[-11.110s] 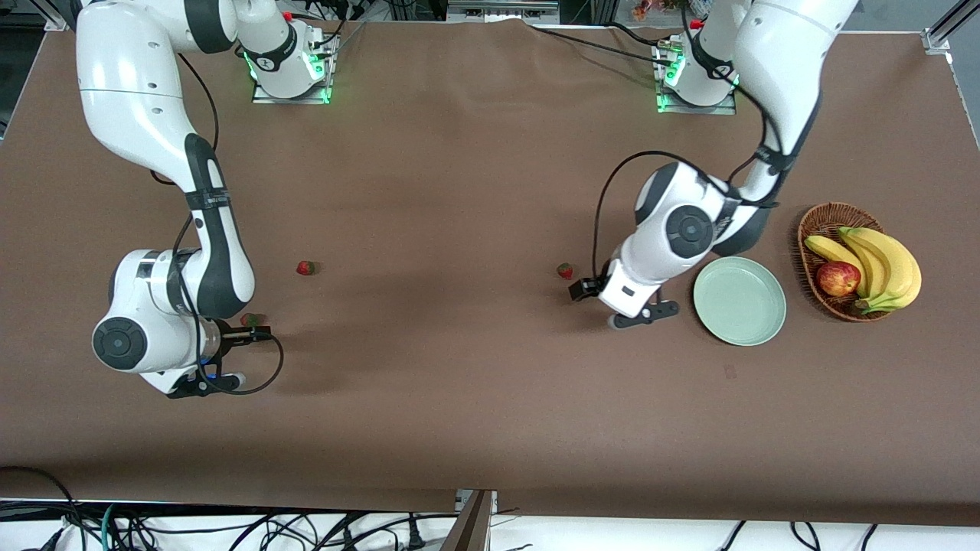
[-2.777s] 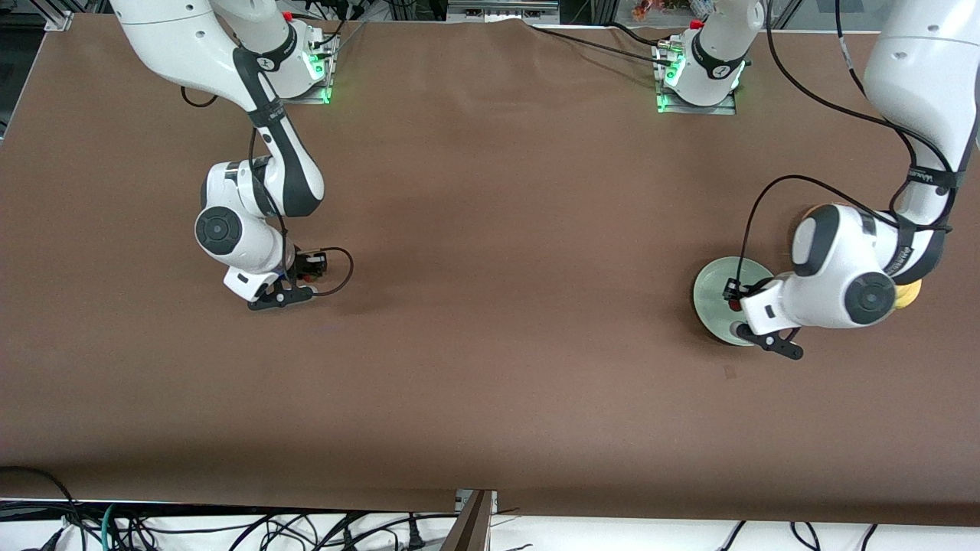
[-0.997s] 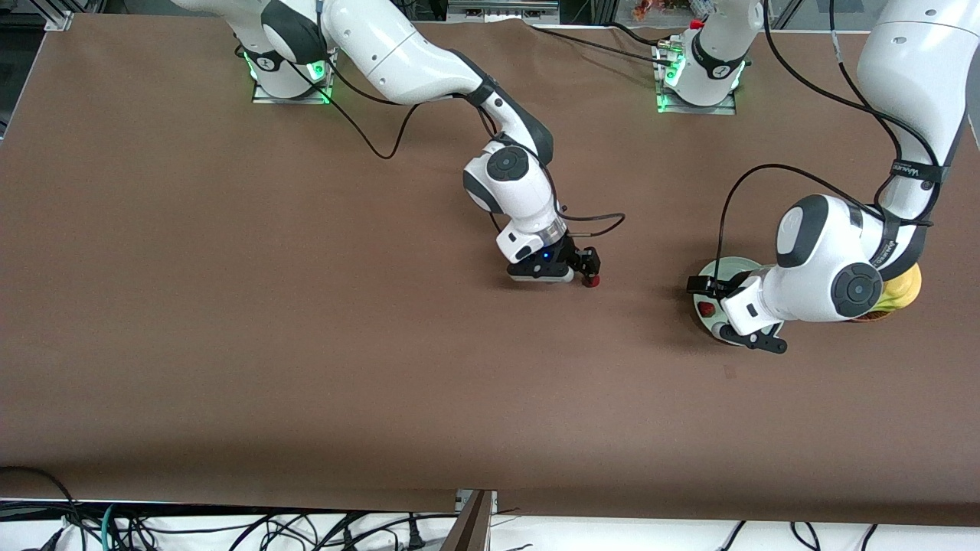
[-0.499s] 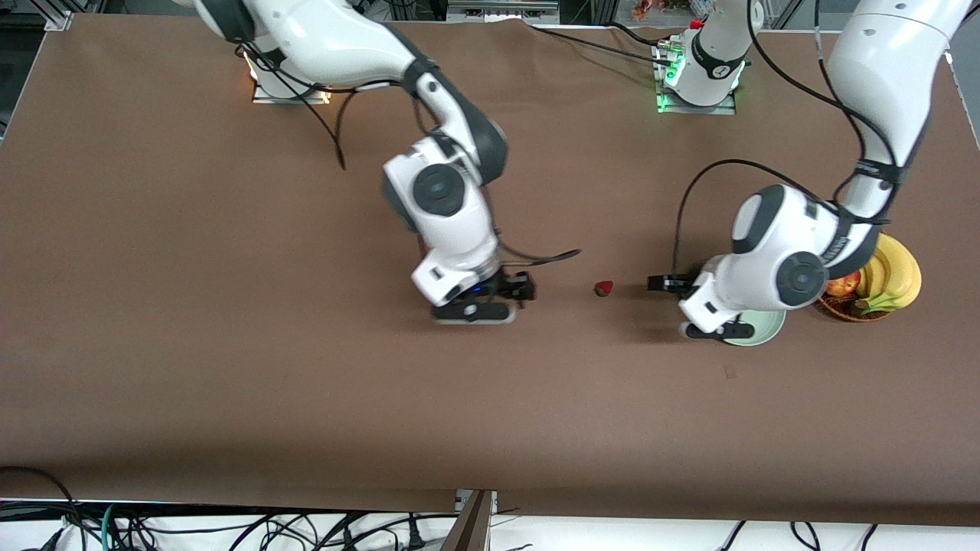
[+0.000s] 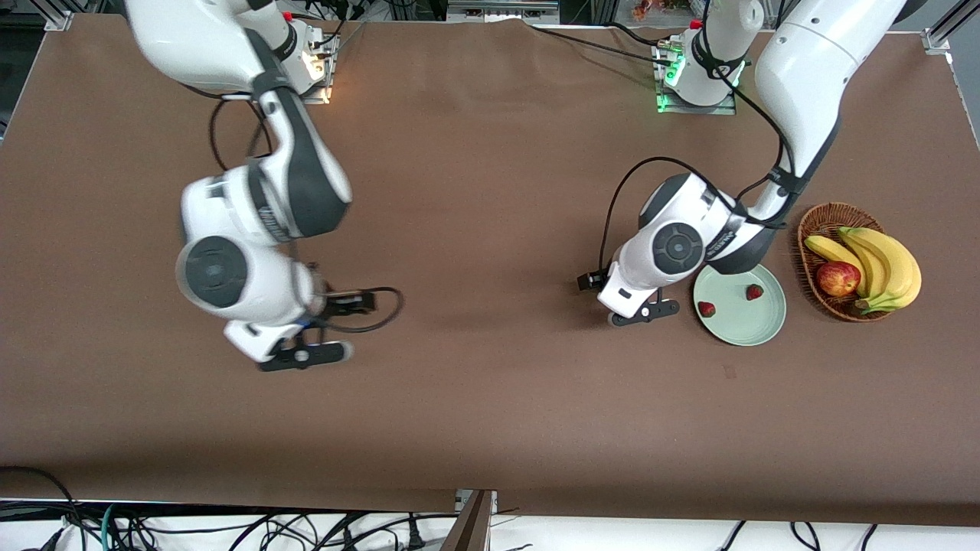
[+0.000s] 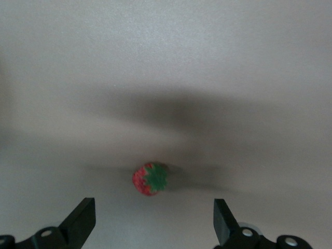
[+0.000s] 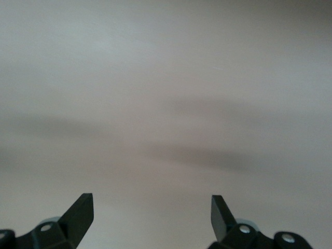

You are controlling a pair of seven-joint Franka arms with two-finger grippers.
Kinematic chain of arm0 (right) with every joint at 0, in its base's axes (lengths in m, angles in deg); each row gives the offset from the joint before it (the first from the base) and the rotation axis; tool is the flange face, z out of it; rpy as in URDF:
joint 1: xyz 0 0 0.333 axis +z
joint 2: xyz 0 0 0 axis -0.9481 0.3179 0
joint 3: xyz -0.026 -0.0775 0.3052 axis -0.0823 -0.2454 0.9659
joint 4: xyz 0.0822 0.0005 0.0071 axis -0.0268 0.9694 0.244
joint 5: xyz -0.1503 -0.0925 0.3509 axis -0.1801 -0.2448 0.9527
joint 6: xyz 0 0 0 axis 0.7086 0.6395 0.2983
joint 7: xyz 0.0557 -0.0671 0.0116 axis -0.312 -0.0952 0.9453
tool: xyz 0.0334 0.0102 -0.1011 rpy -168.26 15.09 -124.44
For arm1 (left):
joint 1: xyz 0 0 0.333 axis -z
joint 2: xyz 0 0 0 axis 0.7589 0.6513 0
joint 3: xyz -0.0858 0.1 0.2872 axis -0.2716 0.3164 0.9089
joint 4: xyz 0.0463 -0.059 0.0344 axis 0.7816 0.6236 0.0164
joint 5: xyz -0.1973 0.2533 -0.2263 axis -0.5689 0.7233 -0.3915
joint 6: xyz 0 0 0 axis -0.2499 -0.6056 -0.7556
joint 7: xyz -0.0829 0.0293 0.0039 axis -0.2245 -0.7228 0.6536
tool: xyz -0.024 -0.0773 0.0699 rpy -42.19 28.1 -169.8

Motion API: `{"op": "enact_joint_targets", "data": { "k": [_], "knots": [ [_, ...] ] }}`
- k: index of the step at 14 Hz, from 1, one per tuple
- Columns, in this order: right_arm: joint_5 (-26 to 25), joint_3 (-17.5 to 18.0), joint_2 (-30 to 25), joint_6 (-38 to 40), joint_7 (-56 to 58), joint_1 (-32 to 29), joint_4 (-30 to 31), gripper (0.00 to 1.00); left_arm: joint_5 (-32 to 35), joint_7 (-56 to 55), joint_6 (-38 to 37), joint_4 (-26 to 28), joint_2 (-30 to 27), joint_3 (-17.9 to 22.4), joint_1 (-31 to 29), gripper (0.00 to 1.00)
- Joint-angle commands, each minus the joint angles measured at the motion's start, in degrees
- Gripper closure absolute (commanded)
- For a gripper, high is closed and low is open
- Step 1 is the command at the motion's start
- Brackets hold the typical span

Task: Collect all strawberries into plate
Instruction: 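Grasp the last strawberry with the left gripper while the right arm returns to rest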

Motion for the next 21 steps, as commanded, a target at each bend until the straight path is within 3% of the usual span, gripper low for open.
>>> {"op": "enact_joint_targets", "data": {
  "k": [1, 5, 7, 9, 11, 14, 17, 20, 21],
  "knots": [
    [-5.2, 0.5, -5.7, 4.7, 6.8, -3.4, 2.7, 0.0, 7.0, -5.0, 1.0, 1.5, 1.1, 0.4, 1.3, 0.0],
    [-5.3, 1.0, -19.3, 6.4, 9.9, -11.0, 14.0, 0.0, 8.3, -6.3, 8.2, 5.3, 1.4, 0.5, 0.9, 0.01],
    [-5.3, 1.5, -25.9, 6.7, 9.9, -13.3, 19.9, 0.0, 8.3, -6.3, 8.3, 5.6, 1.5, 0.5, 0.8, 0.13],
    [-7.2, 5.9, -32.0, 6.5, 9.9, -17.8, 26.5, 0.0, 8.4, -6.2, 8.3, 5.6, 1.4, 0.7, 0.7, 0.22],
    [-11.4, 10.0, -36.0, 6.6, 9.9, -21.3, 28.8, 0.0, 8.4, -6.3, 8.4, 5.6, 1.4, 0.9, 1.0, 0.23],
    [-11.4, 10.2, -38.0, 7.0, 10.1, -21.7, 28.6, 0.0, 11.4, -6.3, 8.7, 6.2, 1.4, 1.3, 1.1, 0.29],
    [-9.1, 10.2, -38.0, 9.0, 8.9, -21.8, 28.6, 0.0, 11.4, -6.3, 8.7, 6.3, 1.4, 1.3, 1.0, 0.56],
    [-8.5, 10.2, -37.8, 9.7, 7.4, -21.8, 28.8, 0.0, 11.4, -6.3, 8.1, 6.2, 1.2, 1.2, 0.8, 0.89],
    [-8.7, 10.1, -37.3, 9.7, 7.4, -21.7, 28.3, 0.0, 11.4, -6.0, 7.4, 6.0, 0.7, 1.1, 0.4, 0.91]
  ]
}}
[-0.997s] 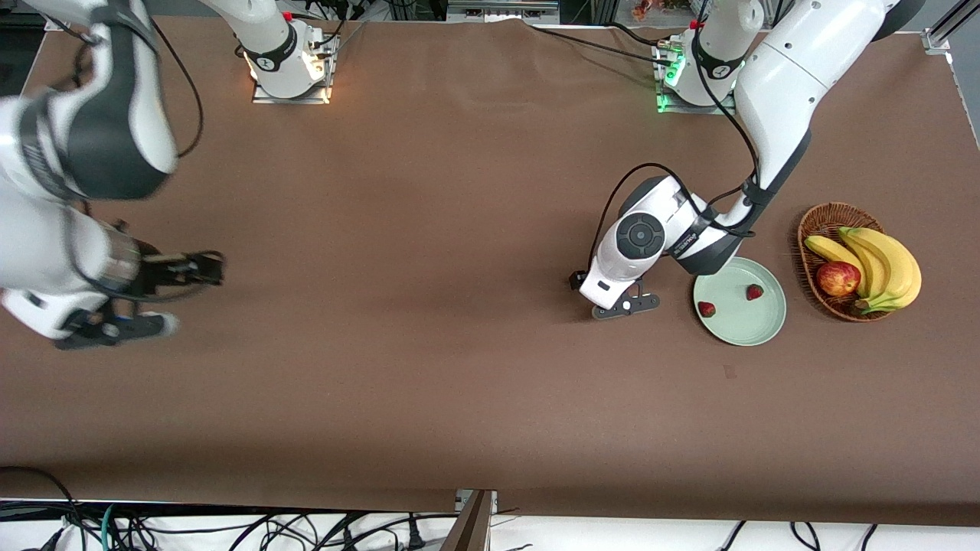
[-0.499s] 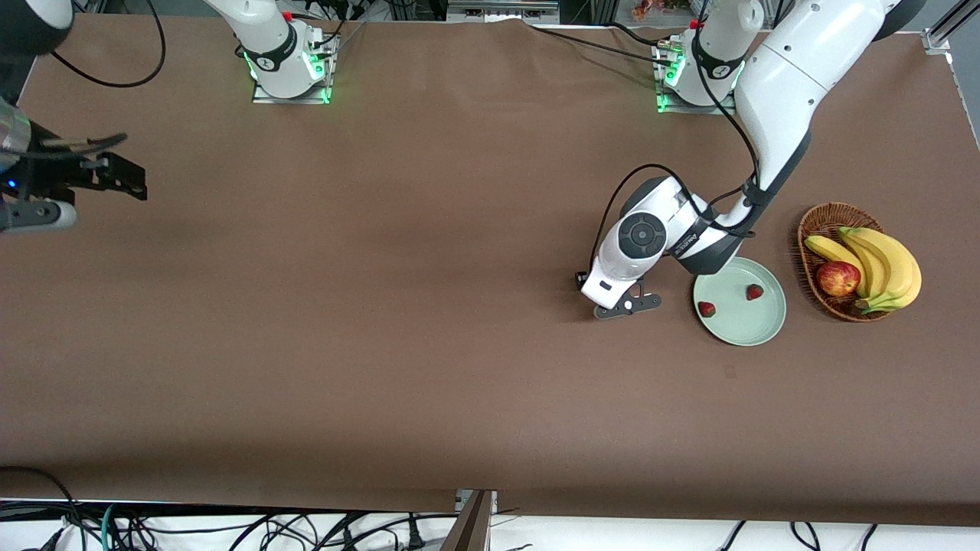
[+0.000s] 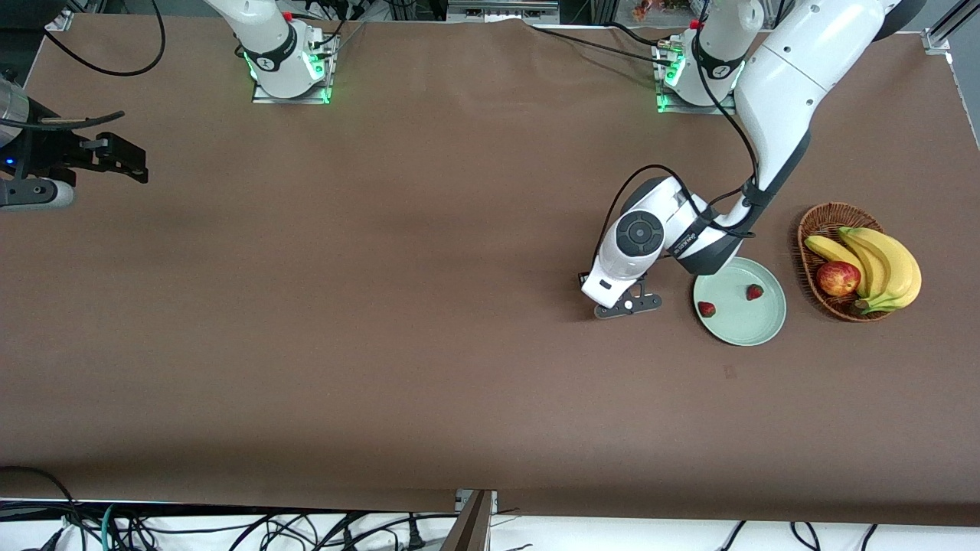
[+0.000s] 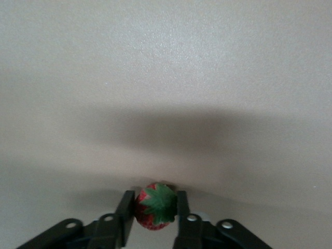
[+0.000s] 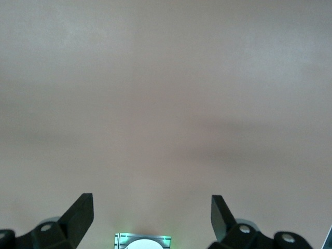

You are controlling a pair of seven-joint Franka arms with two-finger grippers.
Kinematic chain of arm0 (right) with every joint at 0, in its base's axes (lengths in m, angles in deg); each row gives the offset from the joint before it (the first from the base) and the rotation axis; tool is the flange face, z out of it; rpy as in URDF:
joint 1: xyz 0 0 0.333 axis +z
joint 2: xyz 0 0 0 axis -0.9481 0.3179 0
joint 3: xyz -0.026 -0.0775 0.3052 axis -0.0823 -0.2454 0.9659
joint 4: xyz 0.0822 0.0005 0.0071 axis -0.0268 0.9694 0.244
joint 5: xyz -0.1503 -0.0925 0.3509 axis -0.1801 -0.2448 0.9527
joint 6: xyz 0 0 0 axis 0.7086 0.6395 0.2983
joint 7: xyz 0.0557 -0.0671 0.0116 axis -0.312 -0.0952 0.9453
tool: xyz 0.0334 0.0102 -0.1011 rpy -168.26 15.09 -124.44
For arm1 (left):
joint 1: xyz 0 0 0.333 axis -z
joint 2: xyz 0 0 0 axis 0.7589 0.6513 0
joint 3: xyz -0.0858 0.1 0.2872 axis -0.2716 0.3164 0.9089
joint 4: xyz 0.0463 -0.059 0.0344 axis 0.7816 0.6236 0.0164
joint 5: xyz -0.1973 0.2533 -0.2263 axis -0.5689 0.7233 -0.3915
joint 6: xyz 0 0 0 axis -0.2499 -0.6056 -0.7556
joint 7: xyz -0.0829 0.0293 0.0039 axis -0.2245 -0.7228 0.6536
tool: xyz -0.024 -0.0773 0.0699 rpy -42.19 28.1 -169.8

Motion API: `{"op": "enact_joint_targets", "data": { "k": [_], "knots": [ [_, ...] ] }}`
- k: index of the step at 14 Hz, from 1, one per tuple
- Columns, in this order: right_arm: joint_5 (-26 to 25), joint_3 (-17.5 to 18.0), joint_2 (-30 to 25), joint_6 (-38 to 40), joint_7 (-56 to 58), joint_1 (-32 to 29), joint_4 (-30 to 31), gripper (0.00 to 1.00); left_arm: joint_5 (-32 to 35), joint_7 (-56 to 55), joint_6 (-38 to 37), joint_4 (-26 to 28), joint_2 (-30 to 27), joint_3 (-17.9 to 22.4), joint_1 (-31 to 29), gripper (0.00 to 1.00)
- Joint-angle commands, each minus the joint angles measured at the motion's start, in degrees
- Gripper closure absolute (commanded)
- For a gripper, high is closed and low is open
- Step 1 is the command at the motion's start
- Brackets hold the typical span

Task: Collect all strawberries into plate
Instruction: 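Lower the strawberry onto the plate and open the left gripper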

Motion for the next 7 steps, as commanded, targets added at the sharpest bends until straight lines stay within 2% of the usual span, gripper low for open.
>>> {"op": "enact_joint_targets", "data": {
  "k": [1, 4, 7],
  "knots": [
    [0.9, 0.9, -0.1, 0.5, -0.5, -0.9, 0.0, 0.0, 1.9, -0.5, -3.2, -0.1, -2.0, 0.0, -0.6, 0.93],
    [0.9, 0.8, 0.4, 0.5, -0.9, -1.1, -0.1, 0.0, 1.8, 6.1, -16.4, -3.9, -3.9, 0.0, -0.9, 0.95],
    [1.0, 0.7, 0.5, 0.3, -0.9, -1.3, -0.2, 0.0, 1.9, 16.5, -22.9, -4.6, -5.6, 0.1, -4.2, 0.95]
  ]
}}
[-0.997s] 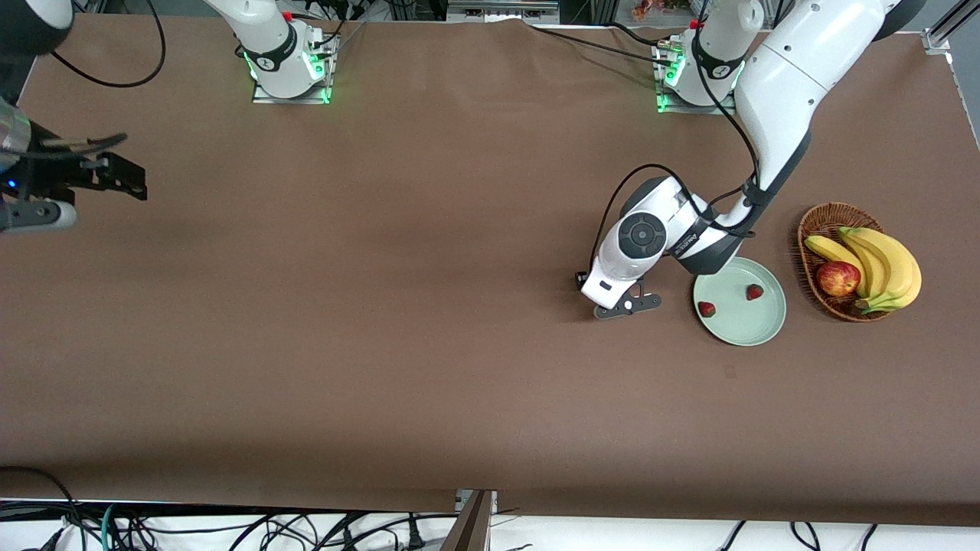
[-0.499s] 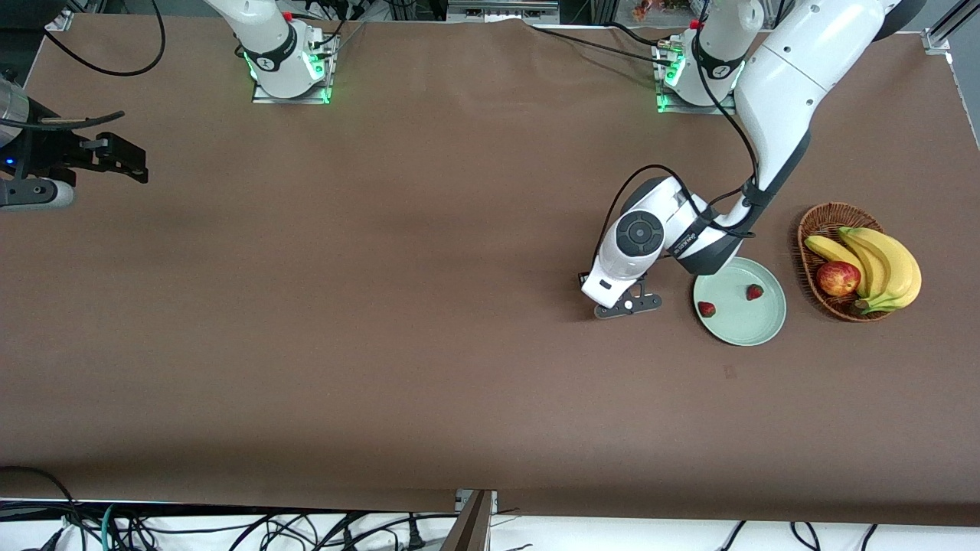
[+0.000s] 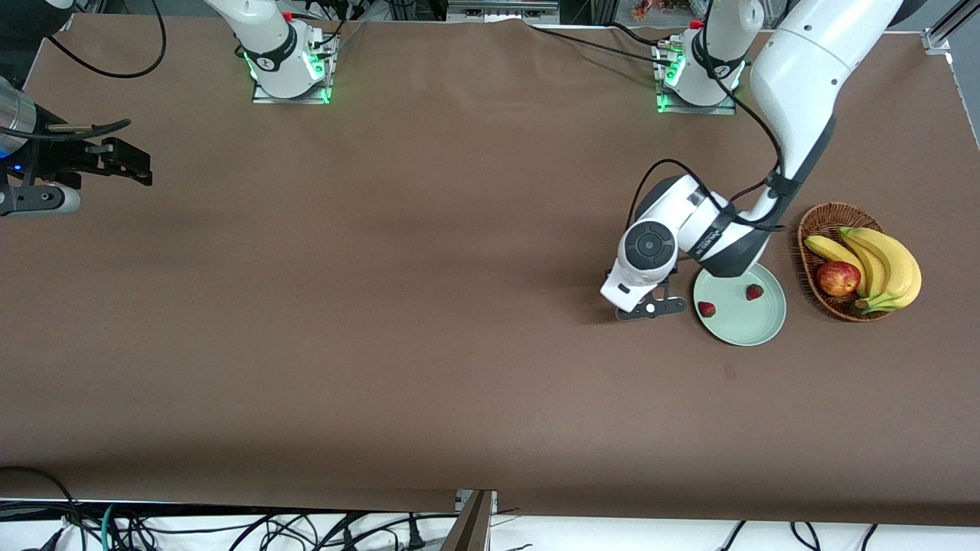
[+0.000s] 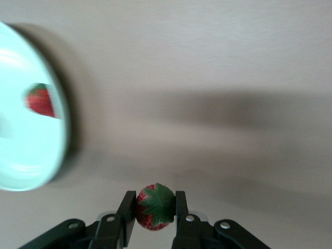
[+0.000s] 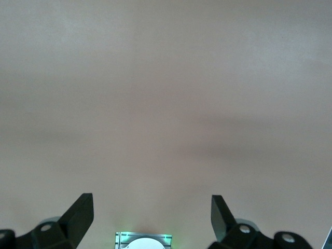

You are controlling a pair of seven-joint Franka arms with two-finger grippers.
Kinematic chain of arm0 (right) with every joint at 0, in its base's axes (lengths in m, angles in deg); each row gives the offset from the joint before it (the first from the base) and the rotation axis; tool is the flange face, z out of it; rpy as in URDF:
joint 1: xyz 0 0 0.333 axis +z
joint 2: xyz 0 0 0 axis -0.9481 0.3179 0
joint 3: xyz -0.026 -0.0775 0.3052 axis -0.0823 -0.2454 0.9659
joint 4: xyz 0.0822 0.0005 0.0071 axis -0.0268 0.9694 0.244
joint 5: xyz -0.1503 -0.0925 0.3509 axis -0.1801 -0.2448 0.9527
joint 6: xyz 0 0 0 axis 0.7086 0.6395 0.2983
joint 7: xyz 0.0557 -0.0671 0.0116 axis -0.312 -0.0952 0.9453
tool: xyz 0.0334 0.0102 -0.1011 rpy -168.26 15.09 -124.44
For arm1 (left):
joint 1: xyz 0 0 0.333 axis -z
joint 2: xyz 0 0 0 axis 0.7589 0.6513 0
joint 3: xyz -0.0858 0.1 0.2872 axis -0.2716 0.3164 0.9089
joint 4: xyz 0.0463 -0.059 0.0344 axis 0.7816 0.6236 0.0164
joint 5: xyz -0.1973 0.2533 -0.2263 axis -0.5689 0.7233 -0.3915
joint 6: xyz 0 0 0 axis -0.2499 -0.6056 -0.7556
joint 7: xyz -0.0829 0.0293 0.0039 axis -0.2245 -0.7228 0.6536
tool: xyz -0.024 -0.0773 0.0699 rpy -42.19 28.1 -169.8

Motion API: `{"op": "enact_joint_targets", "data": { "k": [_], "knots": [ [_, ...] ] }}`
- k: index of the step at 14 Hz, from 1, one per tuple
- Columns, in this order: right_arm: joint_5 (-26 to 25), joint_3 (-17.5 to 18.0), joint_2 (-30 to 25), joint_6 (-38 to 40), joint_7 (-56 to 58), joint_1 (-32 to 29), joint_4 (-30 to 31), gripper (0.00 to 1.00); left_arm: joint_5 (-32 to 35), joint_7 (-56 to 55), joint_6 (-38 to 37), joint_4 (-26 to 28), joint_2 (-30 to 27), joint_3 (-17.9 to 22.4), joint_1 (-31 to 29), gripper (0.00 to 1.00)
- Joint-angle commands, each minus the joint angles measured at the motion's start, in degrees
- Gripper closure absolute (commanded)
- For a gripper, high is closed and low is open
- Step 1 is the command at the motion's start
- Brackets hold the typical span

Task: Collect all strawberries into plate
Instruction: 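Lower the strawberry onto the plate and open the left gripper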

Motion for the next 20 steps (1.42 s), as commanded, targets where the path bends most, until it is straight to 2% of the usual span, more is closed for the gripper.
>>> {"op": "enact_joint_targets", "data": {
  "k": [1, 6, 7, 9, 10, 12, 13, 14, 15, 20],
  "knots": [
    [0.6, 0.6, 0.3, 0.6, -0.6, -0.8, -0.8, 0.0, 1.2, 10.0, -3.9, 0.1, -2.5, -0.2, -3.8, 0.95],
    [0.5, 0.6, 0.9, 0.5, -0.5, -0.8, -2.2, 0.0, 0.9, 33.9, -3.7, 0.1, -3.0, -0.3, -12.9, 0.93],
    [0.5, 0.6, 0.9, 0.5, -0.4, -0.9, -2.2, 0.0, 0.4, 38.0, -2.4, 0.1, -2.7, -0.3, -14.9, 0.9],
    [0.7, 0.6, 0.9, 0.5, -0.4, -0.8, -2.2, 0.0, -0.3, 43.4, 1.4, 0.7, -1.3, -0.4, -18.4, 0.87],
    [0.7, 0.6, 0.9, 0.5, -0.6, -0.8, -2.2, 0.0, -1.8, 44.4, 2.0, 1.1, -0.8, -0.4, -19.2, 0.82],
    [0.8, 0.6, 0.9, 0.5, -0.9, -0.8, -2.2, 0.0, -8.2, 44.0, 2.1, 1.3, -0.6, -0.3, -19.4, 0.73],
    [0.9, 0.6, 0.9, 0.4, -1.0, -0.9, -2.2, 0.0, -8.5, 44.0, 2.1, 1.3, -0.4, -0.2, -19.5, 0.54],
    [1.0, 0.6, 0.9, 0.5, -1.1, -0.8, -2.2, 0.0, -8.5, 44.0, 2.1, 1.3, -0.1, -0.2, -19.8, 0.16],
    [1.0, 0.6, 0.9, 0.4, -1.1, -0.8, -2.2, 0.0, -8.5, 44.0, 2.0, 1.3, -0.1, -0.2, -20.1, 0.0],
    [1.0, 0.6, 1.0, 0.5, -1.0, -0.9, -2.2, 0.0, -8.5, 43.8, 1.3, 0.2, -1.3, -0.3, -20.0, 0.0]
  ]
}}
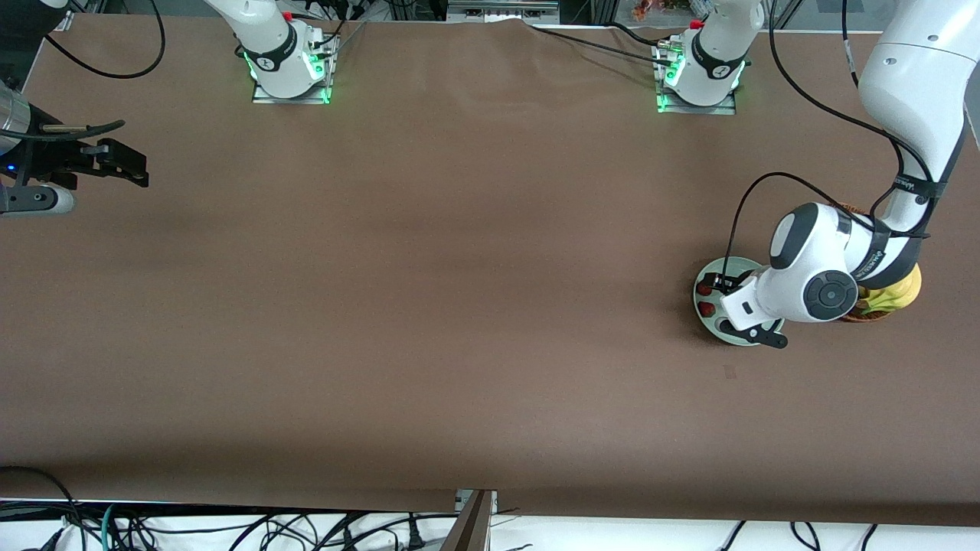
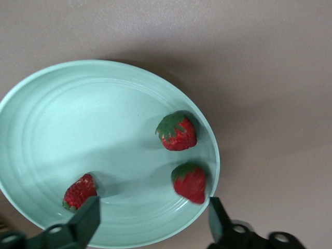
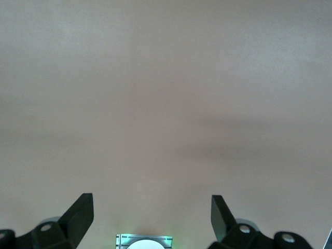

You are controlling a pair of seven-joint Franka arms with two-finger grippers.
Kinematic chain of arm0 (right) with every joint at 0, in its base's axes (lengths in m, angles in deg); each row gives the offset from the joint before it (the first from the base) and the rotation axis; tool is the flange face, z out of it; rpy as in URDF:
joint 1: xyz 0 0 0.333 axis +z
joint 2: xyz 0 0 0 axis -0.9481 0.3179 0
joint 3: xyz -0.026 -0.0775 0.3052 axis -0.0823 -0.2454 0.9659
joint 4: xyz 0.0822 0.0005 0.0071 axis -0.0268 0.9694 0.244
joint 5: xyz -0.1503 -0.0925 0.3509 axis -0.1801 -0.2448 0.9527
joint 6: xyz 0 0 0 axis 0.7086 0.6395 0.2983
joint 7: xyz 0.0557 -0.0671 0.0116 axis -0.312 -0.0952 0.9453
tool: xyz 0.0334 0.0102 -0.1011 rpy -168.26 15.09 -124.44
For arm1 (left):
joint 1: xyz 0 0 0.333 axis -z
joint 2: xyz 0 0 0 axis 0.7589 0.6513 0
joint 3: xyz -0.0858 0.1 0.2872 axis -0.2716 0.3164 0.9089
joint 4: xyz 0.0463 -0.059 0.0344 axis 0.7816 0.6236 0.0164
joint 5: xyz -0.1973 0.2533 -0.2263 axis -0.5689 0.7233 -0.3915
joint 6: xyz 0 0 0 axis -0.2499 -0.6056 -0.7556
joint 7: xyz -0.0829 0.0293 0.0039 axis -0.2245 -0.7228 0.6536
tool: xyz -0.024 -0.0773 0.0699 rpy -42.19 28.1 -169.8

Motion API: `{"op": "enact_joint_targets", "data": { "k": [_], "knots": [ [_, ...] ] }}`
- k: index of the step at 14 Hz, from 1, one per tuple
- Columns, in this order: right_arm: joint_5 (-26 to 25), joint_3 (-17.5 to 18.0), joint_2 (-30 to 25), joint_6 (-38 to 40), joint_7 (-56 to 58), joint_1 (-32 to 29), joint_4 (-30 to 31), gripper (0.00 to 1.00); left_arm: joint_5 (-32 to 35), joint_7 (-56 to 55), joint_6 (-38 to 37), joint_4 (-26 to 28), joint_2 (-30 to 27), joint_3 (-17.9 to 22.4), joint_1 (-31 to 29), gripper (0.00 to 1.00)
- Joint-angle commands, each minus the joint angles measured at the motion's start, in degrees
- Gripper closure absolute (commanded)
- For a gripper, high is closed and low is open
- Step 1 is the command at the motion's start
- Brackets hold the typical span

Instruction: Collect all strawberries into plate

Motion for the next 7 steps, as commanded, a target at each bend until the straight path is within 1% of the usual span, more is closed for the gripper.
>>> {"op": "enact_joint_targets", "data": {
  "k": [1, 3, 5, 6, 7],
  "knots": [
    [1.0, 0.6, 0.9, 0.6, -0.8, -0.7, -1.7, 0.0, -1.9, 0.7, -0.5, -0.2, -3.2, -0.6, -0.7, 0.0],
    [1.0, 0.6, 0.9, 0.5, -0.8, -0.7, -1.8, 0.0, -2.1, 0.6, -0.5, -0.3, -7.8, -0.7, -0.7, 0.0],
    [0.9, 0.6, 0.9, 0.4, -0.6, -0.7, -1.7, 0.0, -2.1, 0.6, -0.5, -0.4, -13.7, -1.0, -0.6, 0.0],
    [0.9, 0.6, 0.9, 0.5, -0.6, -0.8, -1.7, 0.0, -2.2, 0.7, -0.5, -1.2, -16.6, -1.0, -0.6, 0.0],
    [0.9, 0.6, 0.9, 0.4, -0.6, -0.8, -1.7, 0.0, -2.3, 0.9, -2.2, -3.0, -18.5, -1.1, -0.6, 0.0]
  ]
}}
